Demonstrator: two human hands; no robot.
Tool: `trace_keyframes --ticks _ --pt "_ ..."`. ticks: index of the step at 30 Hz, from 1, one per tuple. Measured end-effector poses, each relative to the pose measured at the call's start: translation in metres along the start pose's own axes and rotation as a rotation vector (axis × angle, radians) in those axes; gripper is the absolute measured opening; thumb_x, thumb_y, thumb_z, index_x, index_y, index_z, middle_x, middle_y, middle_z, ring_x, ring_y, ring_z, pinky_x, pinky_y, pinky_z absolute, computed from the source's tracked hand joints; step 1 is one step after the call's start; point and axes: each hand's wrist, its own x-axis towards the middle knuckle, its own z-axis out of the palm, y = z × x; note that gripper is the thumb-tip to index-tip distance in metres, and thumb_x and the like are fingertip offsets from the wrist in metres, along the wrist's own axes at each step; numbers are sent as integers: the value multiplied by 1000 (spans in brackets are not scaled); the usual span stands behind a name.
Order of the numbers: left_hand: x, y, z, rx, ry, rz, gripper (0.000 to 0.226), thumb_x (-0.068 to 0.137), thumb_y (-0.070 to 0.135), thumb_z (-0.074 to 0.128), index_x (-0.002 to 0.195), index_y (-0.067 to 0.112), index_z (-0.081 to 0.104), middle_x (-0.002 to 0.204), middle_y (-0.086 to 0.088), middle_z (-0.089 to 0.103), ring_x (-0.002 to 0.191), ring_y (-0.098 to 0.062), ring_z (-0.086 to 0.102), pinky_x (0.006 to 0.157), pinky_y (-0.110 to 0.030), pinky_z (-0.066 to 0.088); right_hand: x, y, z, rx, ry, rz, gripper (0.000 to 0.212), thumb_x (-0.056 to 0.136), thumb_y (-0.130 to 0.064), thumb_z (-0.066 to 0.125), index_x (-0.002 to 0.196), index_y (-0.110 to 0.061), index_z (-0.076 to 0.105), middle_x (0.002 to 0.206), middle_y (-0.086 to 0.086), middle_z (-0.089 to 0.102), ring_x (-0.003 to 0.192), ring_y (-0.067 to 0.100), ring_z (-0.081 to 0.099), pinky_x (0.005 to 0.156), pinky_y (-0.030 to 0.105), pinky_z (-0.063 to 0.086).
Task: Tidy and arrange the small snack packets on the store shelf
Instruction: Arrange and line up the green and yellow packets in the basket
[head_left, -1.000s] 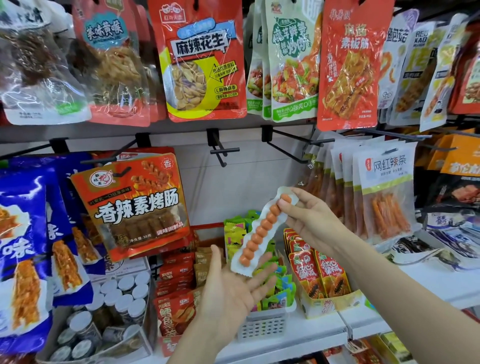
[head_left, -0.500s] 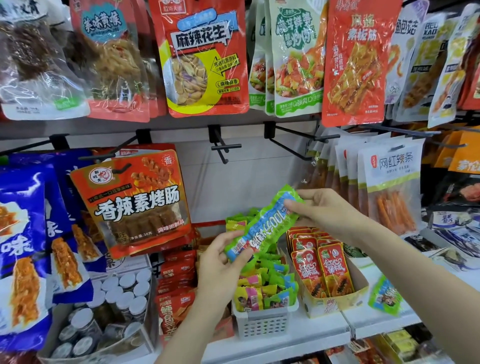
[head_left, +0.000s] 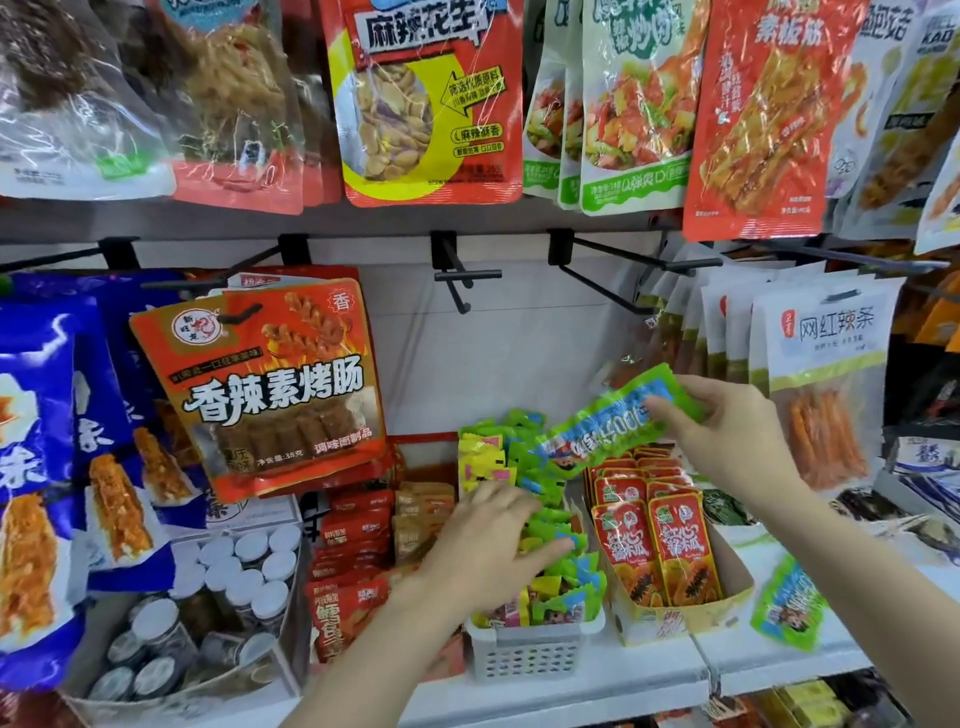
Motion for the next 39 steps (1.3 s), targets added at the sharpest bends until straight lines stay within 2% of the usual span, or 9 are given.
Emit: trace_keyframes --ticks 6,10,14,18,21,25,29,35,39 --pt "-11 2 10 -12 39 -56 83 85 80 20 137 24 53 131 6 52 131 -14 28 112 -33 20 -7 -4 7 0 -131 -39 22 86 -36 72 105 -26 76 73 -34 63 74 -26 55 66 -2 41" --pt "-19 0 11 -57 53 -61 80 84 80 21 134 29 56 127 14 53 126 -9 28 110 -28 21 -15 -13 19 -129 -261 -134 12 86 -39 71 94 -32 75 72 -33 67 69 -11 61 67 15 45" --pt "-21 2 10 -84 56 -52 77 84 80 24 130 30 59 125 16 55 125 -9 30 110 -29 24 -17 -16 46 -256 -427 -198 39 88 -39 69 121 -19 69 121 -3 69 107 13 67 93 17 42" --pt "-21 2 9 -95 66 -45 74 85 78 26 128 30 61 120 18 54 126 -7 31 111 -30 25 -27 -15 82 -351 -642 -216 41 88 -41 68 125 -22 66 119 5 64 114 21 59 99 28 42" --pt "-23 1 9 -108 98 -42 70 85 77 27 125 31 62 118 19 51 123 -6 32 110 -30 27 -25 -8 87 -488 -630 -207 45 83 -53 68 121 -30 67 112 0 68 112 21 58 96 35 42" --pt "-23 -3 14 -157 131 -45 66 85 78 29 119 33 64 138 16 31 127 -7 30 112 -34 25 -19 5 78 -285 -633 -76 38 75 -52 77 108 -34 72 106 -11 72 106 8 63 100 41 42" --pt "-20 -5 16 -159 119 -33 64 84 78 29 115 34 63 159 22 11 136 -5 19 113 -32 18 -26 2 91 -491 -617 -145 26 83 -55 66 105 -42 71 104 -14 69 114 13 51 96 42 26" --pt "-17 -5 15 -140 90 -48 67 82 80 28 119 34 60 139 23 49 125 -3 24 107 -25 21 -21 -4 97 -559 -859 -176 23 97 -46 50 99 -39 73 67 -15 55 96 16 44 93 48 28" --pt "-16 -6 16 -121 71 -70 64 83 81 28 114 33 57 119 16 59 124 -7 28 105 -29 25 -7 0 86 -334 -635 -137 16 92 -31 66 102 -27 77 101 -4 73 93 15 68 89 35 53"
